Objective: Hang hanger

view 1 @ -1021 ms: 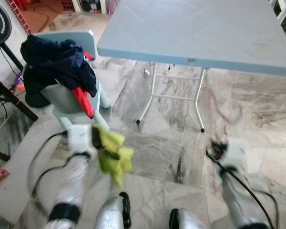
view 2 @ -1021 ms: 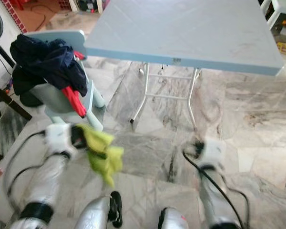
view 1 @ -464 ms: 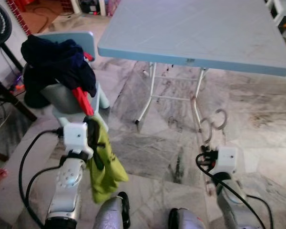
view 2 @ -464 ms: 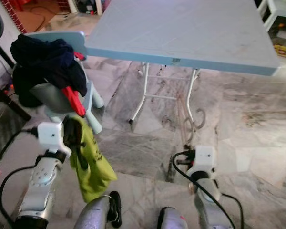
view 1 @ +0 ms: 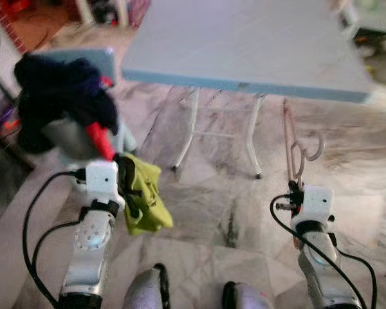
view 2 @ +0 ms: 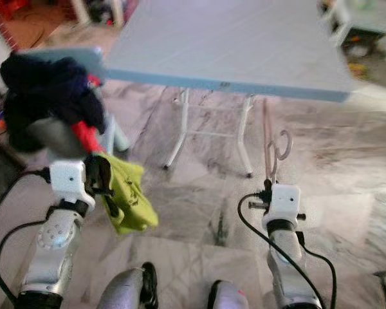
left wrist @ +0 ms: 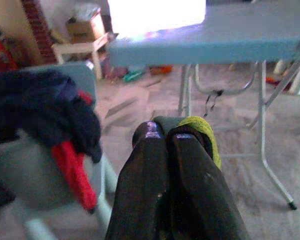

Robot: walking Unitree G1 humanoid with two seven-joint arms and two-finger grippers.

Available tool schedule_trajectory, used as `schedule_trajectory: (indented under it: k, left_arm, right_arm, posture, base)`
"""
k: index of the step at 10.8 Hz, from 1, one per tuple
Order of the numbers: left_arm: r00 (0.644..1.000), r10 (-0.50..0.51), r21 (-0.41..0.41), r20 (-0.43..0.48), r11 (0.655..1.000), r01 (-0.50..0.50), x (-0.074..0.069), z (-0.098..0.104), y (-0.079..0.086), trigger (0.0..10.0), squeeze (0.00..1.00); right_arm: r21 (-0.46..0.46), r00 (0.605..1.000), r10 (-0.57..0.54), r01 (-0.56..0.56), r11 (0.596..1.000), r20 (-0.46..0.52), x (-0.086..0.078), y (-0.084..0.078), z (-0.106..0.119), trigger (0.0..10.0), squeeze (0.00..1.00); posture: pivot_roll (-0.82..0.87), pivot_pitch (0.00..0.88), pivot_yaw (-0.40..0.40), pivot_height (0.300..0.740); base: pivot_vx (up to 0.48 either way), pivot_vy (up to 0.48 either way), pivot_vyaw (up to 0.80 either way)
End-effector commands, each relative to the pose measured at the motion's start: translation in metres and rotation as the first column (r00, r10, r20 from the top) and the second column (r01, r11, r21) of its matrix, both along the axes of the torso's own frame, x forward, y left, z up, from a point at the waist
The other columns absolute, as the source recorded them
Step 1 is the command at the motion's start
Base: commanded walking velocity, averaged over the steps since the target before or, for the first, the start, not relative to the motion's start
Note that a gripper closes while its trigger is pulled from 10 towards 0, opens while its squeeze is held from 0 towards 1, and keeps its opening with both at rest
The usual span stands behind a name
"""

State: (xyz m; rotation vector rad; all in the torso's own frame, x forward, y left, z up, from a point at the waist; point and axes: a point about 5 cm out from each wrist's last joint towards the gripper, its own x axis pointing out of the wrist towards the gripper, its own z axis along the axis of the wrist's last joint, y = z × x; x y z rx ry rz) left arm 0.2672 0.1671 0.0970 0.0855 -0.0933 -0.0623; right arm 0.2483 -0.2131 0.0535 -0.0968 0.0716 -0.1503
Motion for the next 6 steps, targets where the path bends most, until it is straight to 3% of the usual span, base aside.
schedule_trajectory:
  k: [1,2,3,4,5,6]
  left_arm:
    - [0.999,0.0,-0.004,0.049,1.0,0.0,0.004,0.014,-0.001,10.0,0.0]
    - [0.998,-0.009,-0.006,0.069,1.0,0.01,0.007,0.021,-0.004,10.0,0.0]
    - [0.996,-0.008,-0.004,0.09,1.0,0.008,0.01,0.028,-0.004,10.0,0.0]
    - [0.992,-0.009,-0.002,0.126,1.0,0.009,0.013,0.039,-0.005,10.0,0.0]
    - [0.986,-0.001,-0.007,0.169,1.0,0.002,0.018,0.053,-0.005,10.0,0.0]
    - [0.981,0.002,-0.009,0.193,1.0,-0.001,0.021,0.061,-0.005,10.0,0.0]
  right_arm:
    - [-0.004,0.998,-0.014,0.015,1.0,0.062,0.004,-0.002,0.012,10.0,0.0]
    - [-0.008,0.998,-0.002,0.003,1.0,0.058,0.006,0.001,0.012,10.0,0.0]
    - [-0.068,0.999,-0.037,0.039,0.997,0.033,0.005,-0.002,0.008,10.0,0.0]
    - [-0.135,0.985,-0.113,0.095,0.986,-0.132,0.0,-0.014,-0.015,10.0,0.0]
    - [-0.115,0.912,-0.166,0.132,0.985,-0.374,-0.014,-0.019,-0.052,10.0,0.0]
    - [-0.08,0.89,-0.142,0.119,0.99,-0.434,-0.019,-0.015,-0.063,10.0,0.0]
  posture:
    - [0.0,0.144,0.029,0.74]
    - [0.0,0.145,0.028,0.74]
    - [0.0,0.144,0.027,0.74]
    - [0.0,0.142,0.026,0.74]
    - [0.01,0.14,0.025,0.74]
    - [0.02,0.139,0.024,0.74]
  base:
    - [0.412,0.0,0.0]
    - [0.412,0.0,0.0]
    - [0.405,0.0,0.0]
    - [0.405,0.0,0.0]
    - [0.412,0.0,0.0]
    - [0.409,0.0,0.0]
